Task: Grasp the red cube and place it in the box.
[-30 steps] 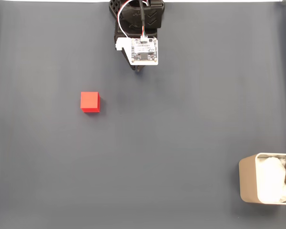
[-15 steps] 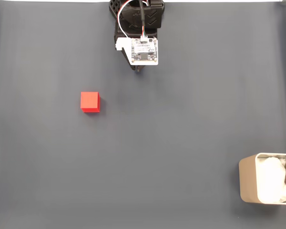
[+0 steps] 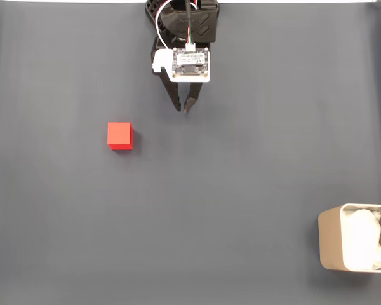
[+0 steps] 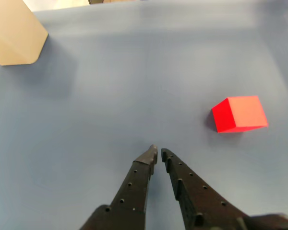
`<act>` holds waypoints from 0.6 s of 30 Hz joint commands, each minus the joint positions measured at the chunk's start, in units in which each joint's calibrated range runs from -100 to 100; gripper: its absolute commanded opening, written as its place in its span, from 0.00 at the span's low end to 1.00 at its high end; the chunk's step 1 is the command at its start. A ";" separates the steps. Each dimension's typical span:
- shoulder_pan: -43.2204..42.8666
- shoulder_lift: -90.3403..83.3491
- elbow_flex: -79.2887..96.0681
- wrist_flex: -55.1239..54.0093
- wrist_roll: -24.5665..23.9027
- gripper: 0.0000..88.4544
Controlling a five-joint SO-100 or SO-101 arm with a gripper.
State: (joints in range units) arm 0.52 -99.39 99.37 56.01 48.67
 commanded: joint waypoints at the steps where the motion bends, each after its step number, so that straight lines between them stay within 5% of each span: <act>1: 0.05 -0.52 0.45 -4.53 0.15 0.00; 18: 0.19 0.00 -4.20 -19.29 0.10 0.00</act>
State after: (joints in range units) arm 0.52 -99.39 97.65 38.50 48.67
